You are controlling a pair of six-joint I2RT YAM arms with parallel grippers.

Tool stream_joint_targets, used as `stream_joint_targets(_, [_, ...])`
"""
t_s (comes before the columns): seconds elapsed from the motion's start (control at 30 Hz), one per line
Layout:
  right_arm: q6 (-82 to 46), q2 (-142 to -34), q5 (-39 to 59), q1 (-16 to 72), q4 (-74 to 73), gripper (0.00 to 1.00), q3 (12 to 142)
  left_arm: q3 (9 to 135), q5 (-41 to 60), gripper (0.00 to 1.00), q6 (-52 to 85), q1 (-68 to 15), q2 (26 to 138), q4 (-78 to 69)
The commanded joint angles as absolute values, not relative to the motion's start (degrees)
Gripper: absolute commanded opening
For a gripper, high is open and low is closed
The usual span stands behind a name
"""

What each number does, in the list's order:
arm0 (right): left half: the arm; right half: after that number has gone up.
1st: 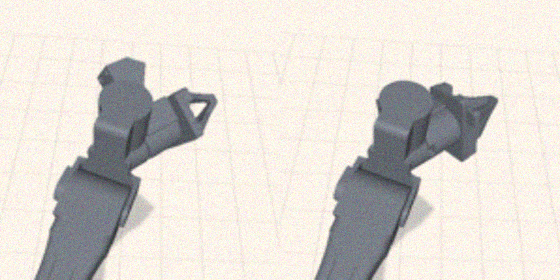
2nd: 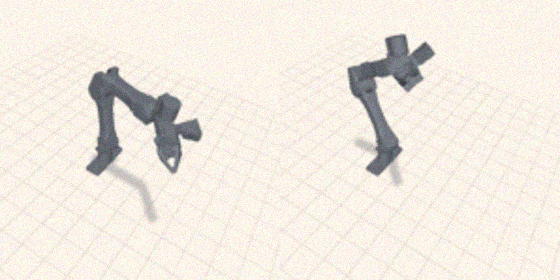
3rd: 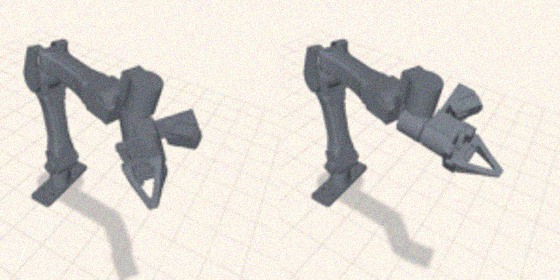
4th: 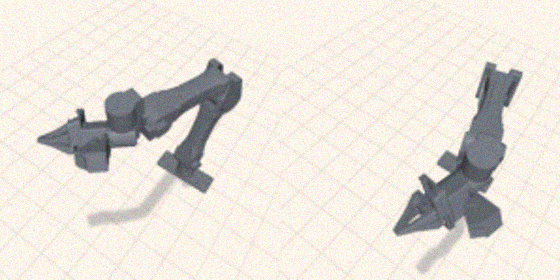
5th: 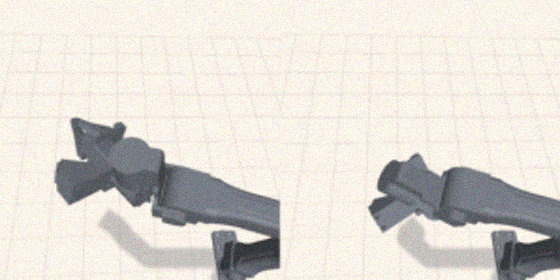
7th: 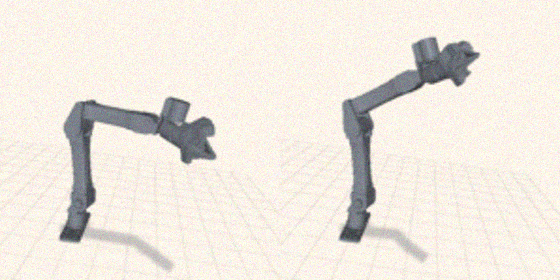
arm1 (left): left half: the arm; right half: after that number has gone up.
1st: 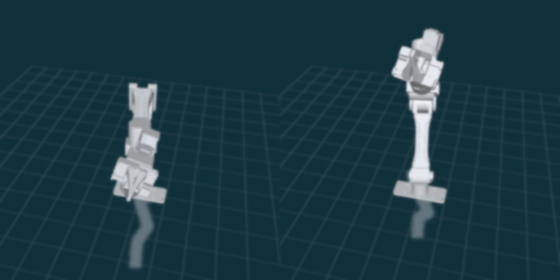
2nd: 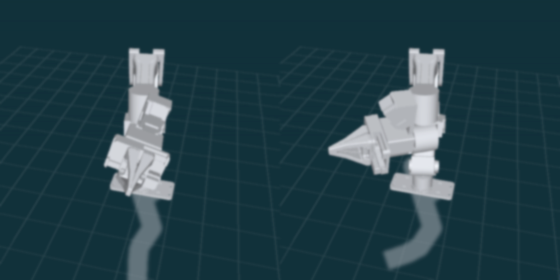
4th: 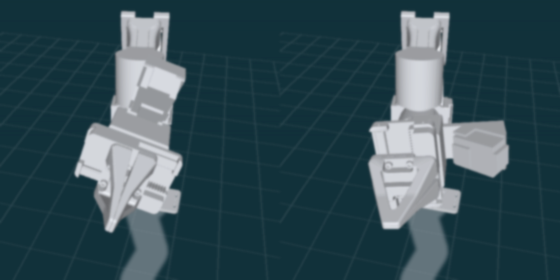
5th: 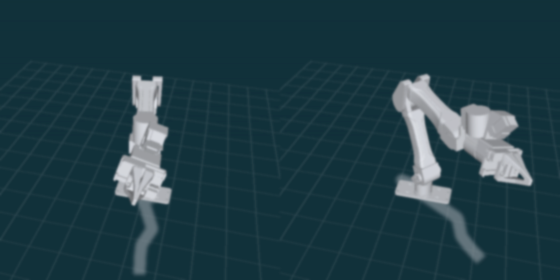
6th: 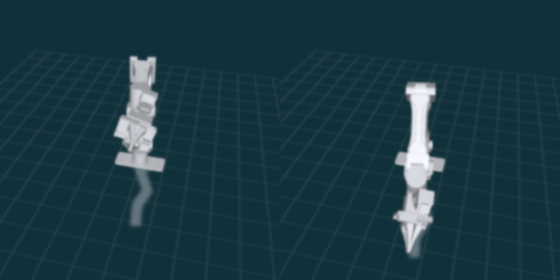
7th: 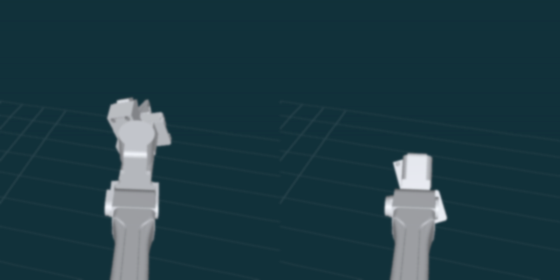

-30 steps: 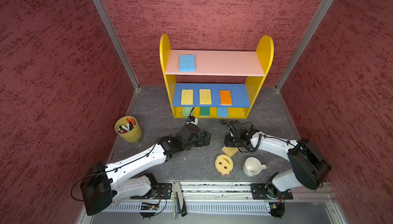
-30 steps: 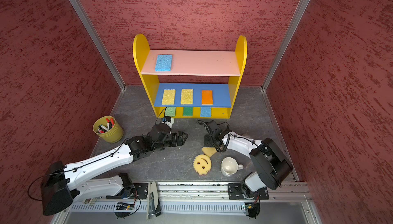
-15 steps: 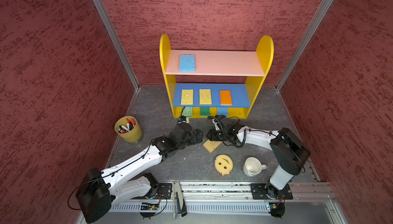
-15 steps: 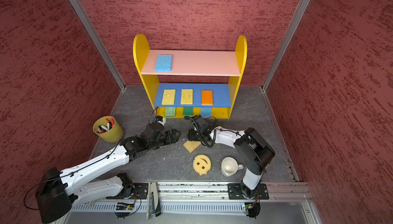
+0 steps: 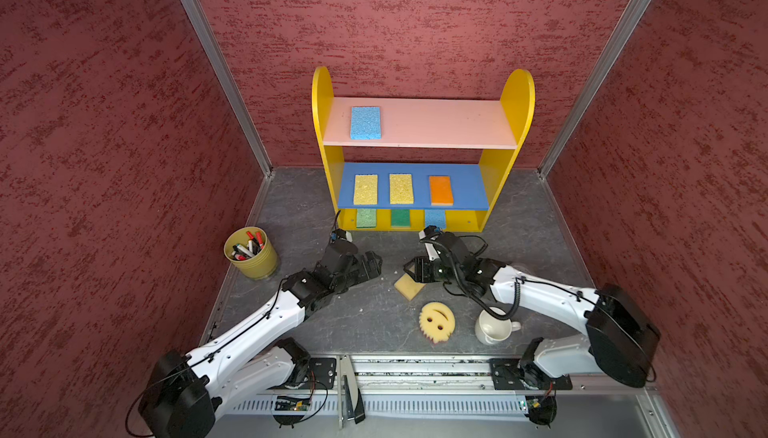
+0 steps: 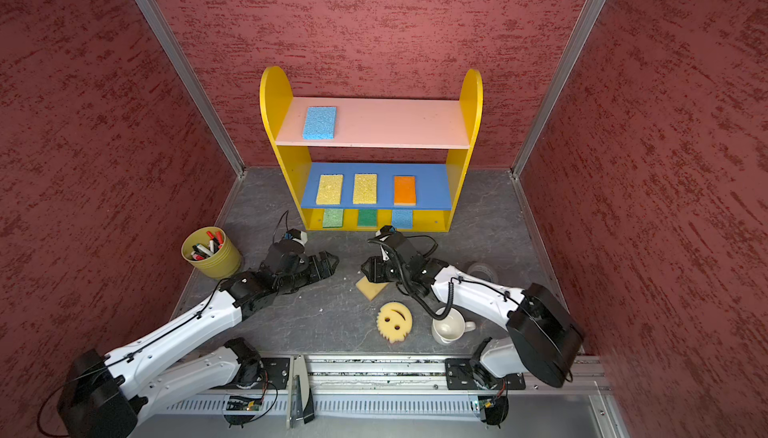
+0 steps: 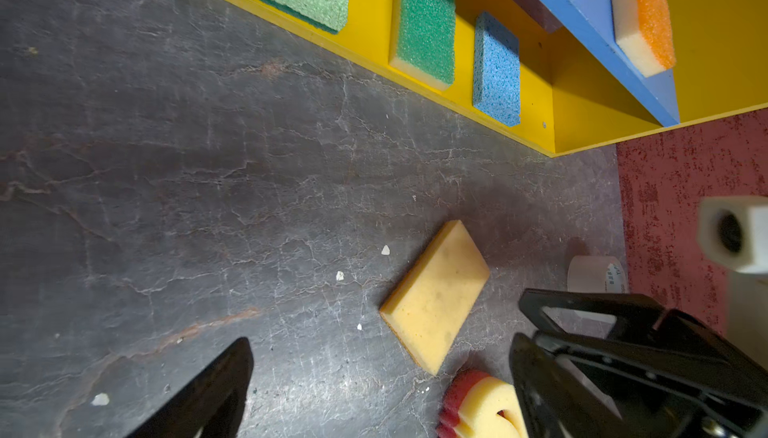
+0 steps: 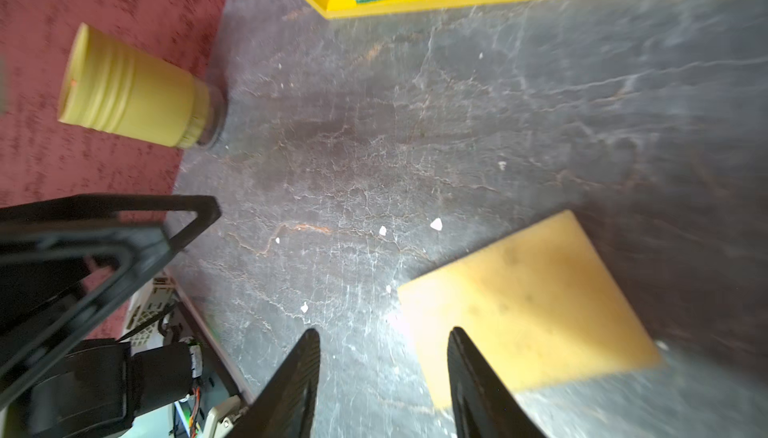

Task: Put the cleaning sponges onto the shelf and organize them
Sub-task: 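Grasp the yellow-orange sponge on the table with the left gripper while the right gripper approaches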

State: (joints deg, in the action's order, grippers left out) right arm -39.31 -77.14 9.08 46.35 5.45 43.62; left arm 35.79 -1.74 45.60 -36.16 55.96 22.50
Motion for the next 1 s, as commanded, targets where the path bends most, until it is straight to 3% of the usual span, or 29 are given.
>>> stream_joint_targets(0.0, [-41.80, -73.63, 4.72, 46.27, 8.24, 0.51, 40.97, 35.48, 0.64, 0.95, 44.96, -35.77, 55.89, 20.58])
stream_joint_targets(0.2, [-45.55, -73.21, 6.64, 46.27, 9.80, 0.50, 37.00, 35.14, 2.97, 0.88, 45.42, -37.33, 60.85, 16.56])
stream_joint_targets(0.57, [-50.52, -75.37, 9.65, 41.97, -0.84, 0.52, 29.13, 36.95, 3.59, 0.86, 48.20, -43.21, 73.91, 9.07])
stream_joint_targets(0.97, [-50.15, -87.55, 14.76, 39.17, -10.96, 0.52, 31.87, 37.83, 4.56, 0.84, 50.74, -45.76, 84.11, 3.25])
